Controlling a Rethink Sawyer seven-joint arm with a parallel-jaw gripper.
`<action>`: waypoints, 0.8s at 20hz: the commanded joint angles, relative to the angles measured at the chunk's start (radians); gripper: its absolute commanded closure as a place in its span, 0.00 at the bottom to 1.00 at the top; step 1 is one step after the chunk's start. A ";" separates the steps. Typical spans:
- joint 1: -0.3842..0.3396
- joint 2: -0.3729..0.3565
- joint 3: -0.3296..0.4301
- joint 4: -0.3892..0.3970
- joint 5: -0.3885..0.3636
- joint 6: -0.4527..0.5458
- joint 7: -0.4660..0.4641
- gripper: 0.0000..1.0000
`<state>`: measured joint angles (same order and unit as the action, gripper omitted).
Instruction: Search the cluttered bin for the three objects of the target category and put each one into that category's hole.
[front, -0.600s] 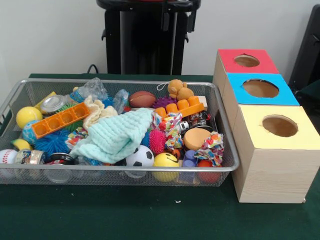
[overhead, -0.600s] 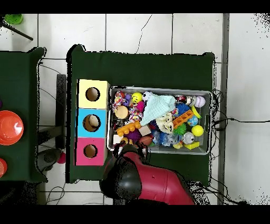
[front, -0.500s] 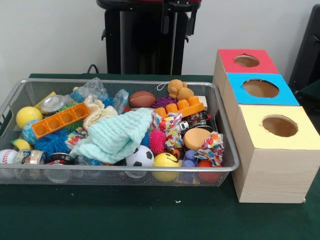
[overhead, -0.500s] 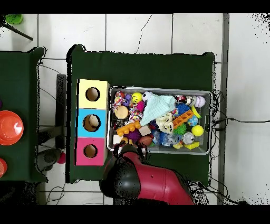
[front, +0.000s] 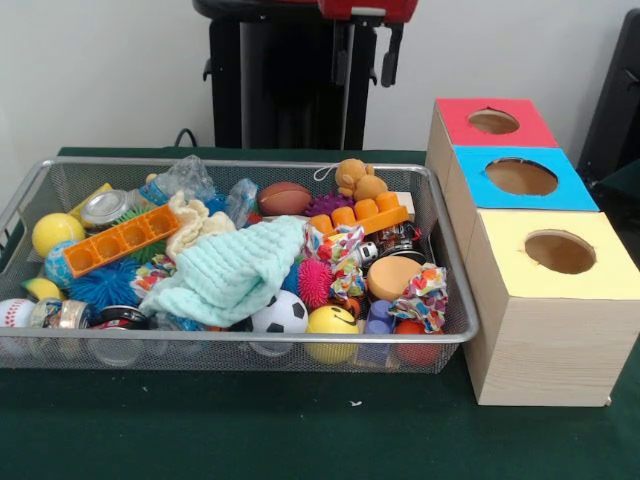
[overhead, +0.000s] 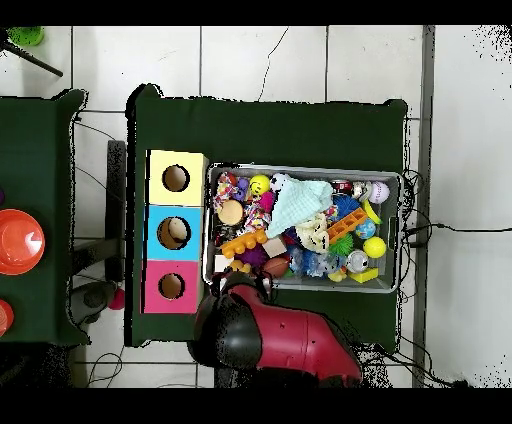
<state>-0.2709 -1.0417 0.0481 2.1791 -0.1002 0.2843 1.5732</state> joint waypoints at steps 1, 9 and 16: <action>-0.047 0.057 0.102 -0.002 -0.055 -0.050 0.054 0.00; -0.098 0.065 0.202 -0.036 -0.179 -0.036 -0.069 0.00; -0.158 0.079 0.291 -0.045 -0.218 0.030 -0.078 0.00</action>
<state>-0.3851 -1.0077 0.2009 2.1788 -0.2516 0.2843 1.5732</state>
